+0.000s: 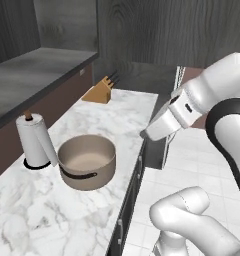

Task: Pick the kettle from the cabinet and place it on a stove burner. Then pick the pot from the counter and place it on another stove burner. Finally, turn both burners on.

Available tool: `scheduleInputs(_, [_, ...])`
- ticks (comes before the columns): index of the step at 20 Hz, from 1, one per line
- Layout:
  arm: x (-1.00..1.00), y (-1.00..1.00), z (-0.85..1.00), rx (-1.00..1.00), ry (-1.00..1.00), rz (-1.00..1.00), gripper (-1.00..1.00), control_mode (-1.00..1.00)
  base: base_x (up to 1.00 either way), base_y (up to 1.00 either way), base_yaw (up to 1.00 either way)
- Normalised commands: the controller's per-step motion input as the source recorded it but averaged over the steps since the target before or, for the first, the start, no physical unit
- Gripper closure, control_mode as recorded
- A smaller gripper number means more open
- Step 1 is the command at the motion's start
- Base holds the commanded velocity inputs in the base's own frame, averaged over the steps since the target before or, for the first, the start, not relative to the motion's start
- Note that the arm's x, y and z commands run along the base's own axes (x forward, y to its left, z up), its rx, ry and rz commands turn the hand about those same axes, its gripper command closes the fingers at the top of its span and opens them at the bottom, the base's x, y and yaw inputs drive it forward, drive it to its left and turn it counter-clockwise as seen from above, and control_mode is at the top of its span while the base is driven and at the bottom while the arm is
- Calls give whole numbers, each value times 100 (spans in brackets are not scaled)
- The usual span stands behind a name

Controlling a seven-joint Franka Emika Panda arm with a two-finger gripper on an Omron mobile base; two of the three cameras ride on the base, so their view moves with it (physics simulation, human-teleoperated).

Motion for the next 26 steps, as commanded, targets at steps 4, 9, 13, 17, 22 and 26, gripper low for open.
scheduleInputs(4, [0, 12, -22, -17, 1, 12, -100, -100, 0, 0, 0])
scheduleInputs(9, [0, 6, -25, -14, 0, 10, -100, -100, 0, 0, 0])
scheduleInputs(13, [0, 2, -32, -12, 0, 5, -100, -100, 0, 0, 0])
scheduleInputs(17, [0, 2, -38, -12, -1, 1, -100, -100, 0, 0, 0])
scheduleInputs(22, [0, 5, -35, -14, -4, 1, -100, -100, 0, 0, 0])
scheduleInputs(26, [2, 14, -26, -12, -1, 0, -100, -100, 0, 0, 0])
